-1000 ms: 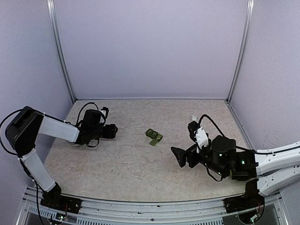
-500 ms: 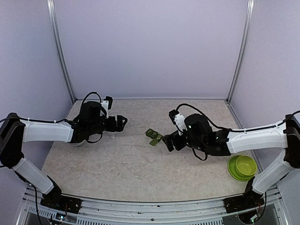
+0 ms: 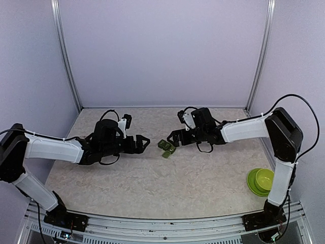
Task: Sort the pills into containers
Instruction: Adjust the pill container at the center of the board.
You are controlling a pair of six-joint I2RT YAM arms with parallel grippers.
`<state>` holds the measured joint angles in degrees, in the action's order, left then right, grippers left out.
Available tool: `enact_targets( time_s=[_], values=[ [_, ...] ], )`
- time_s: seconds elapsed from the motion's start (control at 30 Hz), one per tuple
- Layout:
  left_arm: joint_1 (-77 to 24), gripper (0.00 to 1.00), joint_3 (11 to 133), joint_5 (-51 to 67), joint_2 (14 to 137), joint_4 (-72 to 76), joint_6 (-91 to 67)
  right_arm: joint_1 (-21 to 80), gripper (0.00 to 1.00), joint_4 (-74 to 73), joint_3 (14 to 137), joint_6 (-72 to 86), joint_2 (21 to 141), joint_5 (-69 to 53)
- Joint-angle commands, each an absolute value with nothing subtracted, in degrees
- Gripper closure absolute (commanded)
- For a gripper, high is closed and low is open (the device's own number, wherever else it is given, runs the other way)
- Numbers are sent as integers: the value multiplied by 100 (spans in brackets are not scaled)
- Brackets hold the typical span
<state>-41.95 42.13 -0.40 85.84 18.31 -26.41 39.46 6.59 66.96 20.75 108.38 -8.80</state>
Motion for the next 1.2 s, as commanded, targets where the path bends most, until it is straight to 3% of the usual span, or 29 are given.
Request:
enact_targets(
  time_s=[0.0, 0.43, 1.17],
  values=[
    [-4200, 1, 4220, 10, 8933, 2199, -2968, 3827, 1, 549, 7257, 2341, 11372, -1836],
    [-4177, 1, 4052, 1, 9045, 2428, -3228, 3823, 5, 423, 7477, 2293, 12100, -2223],
    [-3640, 1, 4713, 518, 9654, 2267, -2965, 4786, 7, 1042, 6773, 1834, 11760, -2732]
  ],
)
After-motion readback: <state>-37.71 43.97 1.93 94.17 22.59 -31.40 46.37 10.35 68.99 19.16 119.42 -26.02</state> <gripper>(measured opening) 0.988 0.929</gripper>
